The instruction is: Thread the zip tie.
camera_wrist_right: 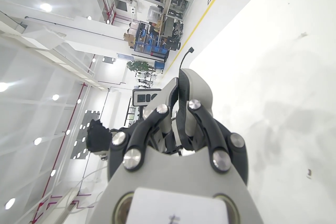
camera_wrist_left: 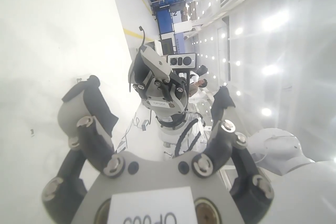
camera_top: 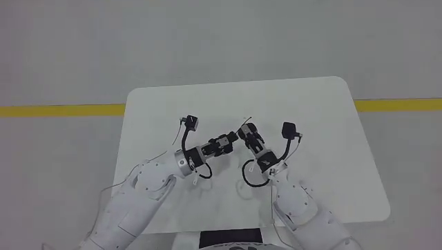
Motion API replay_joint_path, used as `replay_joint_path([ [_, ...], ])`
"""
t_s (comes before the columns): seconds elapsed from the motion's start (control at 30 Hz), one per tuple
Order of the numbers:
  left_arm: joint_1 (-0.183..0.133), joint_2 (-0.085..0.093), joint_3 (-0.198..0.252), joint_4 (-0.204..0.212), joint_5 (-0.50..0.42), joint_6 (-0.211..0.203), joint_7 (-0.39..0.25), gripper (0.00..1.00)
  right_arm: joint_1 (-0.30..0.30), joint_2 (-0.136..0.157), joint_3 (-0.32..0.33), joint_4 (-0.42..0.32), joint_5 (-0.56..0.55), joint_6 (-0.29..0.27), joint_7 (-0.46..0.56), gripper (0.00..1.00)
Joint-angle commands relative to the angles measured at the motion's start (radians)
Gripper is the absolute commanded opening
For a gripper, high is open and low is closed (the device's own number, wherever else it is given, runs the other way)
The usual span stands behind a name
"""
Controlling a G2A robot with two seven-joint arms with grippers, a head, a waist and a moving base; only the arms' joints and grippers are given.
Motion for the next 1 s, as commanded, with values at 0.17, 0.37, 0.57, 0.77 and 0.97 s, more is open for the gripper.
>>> replay_joint_path([
  [0.17,-0.003,0.003,0.007,0.008,0.002,0.000,0.004,0.51,-0.013,0.000,0.009,-0.013,-0.023,0.003,0.005,0.00],
  [0.37,-0.003,0.005,0.009,0.009,-0.003,0.000,0.004,0.33,-0.020,-0.002,0.014,-0.019,-0.035,0.005,0.010,0.00],
  [0.57,-0.003,0.008,0.013,0.013,-0.010,0.000,0.004,0.31,-0.026,-0.002,0.024,-0.025,-0.041,0.005,0.020,0.00],
  [0.77,-0.007,0.009,0.018,0.019,-0.016,0.000,0.008,0.31,-0.030,-0.004,0.025,-0.024,-0.038,-0.004,0.030,0.00],
  [0.97,-0.012,0.009,0.023,0.025,-0.020,0.000,0.012,0.27,-0.034,-0.007,0.026,-0.020,-0.023,-0.019,0.033,0.00],
])
